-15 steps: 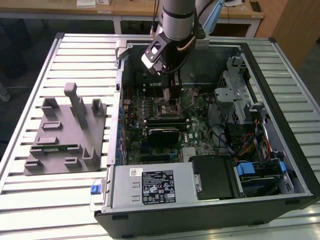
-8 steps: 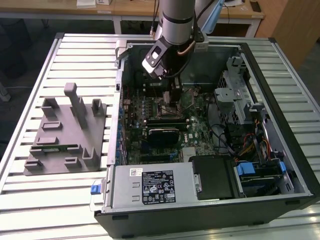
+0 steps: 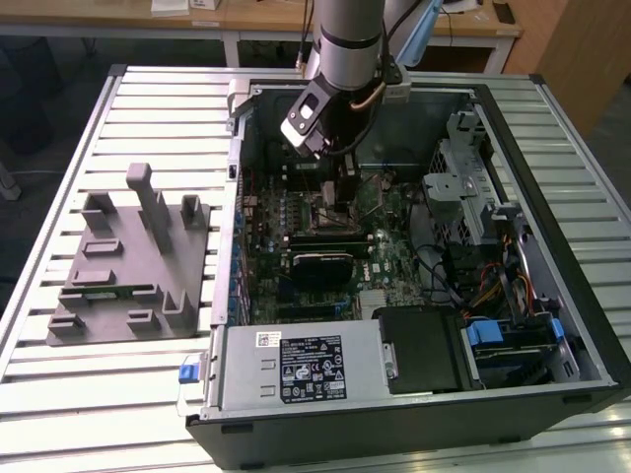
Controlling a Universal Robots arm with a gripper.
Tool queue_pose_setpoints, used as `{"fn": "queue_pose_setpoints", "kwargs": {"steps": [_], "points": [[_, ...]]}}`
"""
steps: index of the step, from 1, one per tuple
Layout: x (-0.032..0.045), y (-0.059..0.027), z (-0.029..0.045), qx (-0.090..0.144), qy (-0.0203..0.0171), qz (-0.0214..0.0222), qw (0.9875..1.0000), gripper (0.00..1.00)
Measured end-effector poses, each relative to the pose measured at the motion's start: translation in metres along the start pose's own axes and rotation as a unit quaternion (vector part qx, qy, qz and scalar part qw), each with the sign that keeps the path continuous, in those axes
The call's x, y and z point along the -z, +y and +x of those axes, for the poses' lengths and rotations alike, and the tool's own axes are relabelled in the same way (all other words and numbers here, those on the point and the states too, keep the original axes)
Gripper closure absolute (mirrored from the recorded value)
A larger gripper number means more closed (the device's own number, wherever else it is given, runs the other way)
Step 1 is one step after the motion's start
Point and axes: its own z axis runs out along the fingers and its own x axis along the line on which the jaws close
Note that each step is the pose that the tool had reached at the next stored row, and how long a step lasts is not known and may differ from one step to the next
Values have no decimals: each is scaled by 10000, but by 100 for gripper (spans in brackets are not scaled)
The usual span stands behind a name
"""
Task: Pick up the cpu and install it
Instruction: 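Place the cpu into insertion slot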
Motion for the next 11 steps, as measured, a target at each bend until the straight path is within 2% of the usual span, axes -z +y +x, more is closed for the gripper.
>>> {"fn": "queue_pose_setpoints", "kwargs": {"steps": [3, 11], "points": [[-17, 0, 0, -29, -26, 3, 10000, 45], [-65, -2, 1, -285, -33, 10, 9996, 45]]}}
